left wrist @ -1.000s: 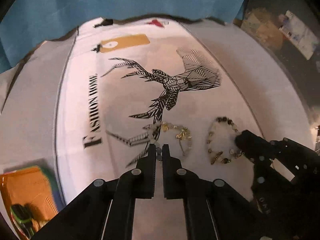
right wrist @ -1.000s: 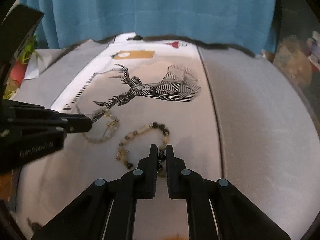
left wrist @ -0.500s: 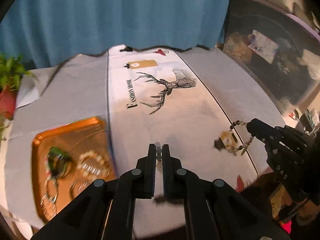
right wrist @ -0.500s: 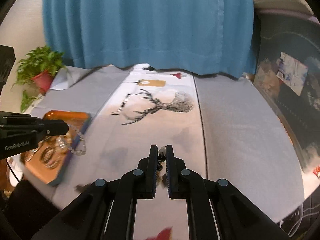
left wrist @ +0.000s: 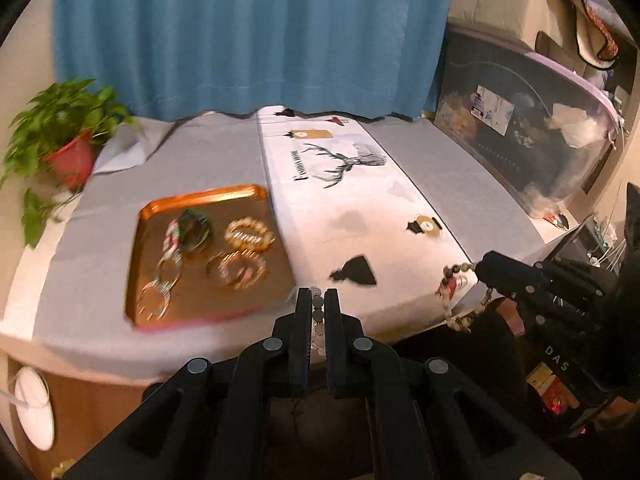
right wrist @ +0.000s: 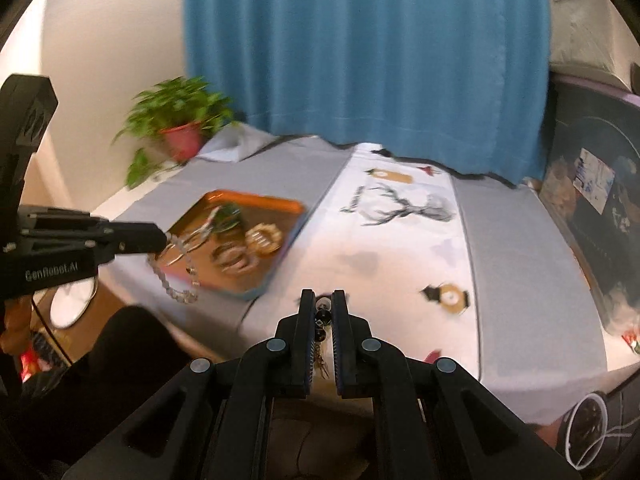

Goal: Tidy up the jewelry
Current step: 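Lift both bracelets and carry them toward the orange tray with both tools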

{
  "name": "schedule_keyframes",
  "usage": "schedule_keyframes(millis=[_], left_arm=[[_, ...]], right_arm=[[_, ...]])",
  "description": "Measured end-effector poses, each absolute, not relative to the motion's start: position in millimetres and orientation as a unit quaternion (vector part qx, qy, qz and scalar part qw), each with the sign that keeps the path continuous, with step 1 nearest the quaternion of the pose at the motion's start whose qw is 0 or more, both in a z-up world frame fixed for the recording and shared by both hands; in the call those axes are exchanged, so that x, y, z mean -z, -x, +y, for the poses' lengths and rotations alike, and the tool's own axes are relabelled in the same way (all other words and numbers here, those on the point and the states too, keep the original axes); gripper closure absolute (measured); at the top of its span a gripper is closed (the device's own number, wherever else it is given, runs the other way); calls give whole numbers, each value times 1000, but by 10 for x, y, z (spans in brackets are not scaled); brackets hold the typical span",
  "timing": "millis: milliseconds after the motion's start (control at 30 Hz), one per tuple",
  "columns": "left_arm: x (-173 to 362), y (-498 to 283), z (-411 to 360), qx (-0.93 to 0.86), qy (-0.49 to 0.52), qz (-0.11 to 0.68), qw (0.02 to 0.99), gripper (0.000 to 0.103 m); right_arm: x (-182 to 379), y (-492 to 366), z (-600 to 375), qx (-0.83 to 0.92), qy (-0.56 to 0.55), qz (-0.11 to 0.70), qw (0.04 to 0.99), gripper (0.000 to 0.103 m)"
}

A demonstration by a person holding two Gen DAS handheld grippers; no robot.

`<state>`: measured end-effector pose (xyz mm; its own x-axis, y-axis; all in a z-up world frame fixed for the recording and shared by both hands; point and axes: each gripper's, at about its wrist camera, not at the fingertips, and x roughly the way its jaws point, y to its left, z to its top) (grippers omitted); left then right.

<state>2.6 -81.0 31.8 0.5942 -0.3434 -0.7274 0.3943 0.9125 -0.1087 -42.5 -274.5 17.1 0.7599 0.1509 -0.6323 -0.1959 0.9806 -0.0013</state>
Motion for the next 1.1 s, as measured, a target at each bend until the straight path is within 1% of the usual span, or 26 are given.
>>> schedule_keyframes(millis=[167,433,800,1100], left_arm=[[-221,394,-435,192,-9,406,894,99],[-74,698,-142,179,19,413,893,99],[-78,750,-18,178,30,405,896,99],[-63,600,93,174,39,409,895,99]], right_arm=[[-32,799,-2421,-121,45,353,927,95],[136,1055,-2067,-158,64,379,910,95],[88,1118,-1890,-161,80,376,909,95],[143,975,-1840,-162,88,387,903,95]])
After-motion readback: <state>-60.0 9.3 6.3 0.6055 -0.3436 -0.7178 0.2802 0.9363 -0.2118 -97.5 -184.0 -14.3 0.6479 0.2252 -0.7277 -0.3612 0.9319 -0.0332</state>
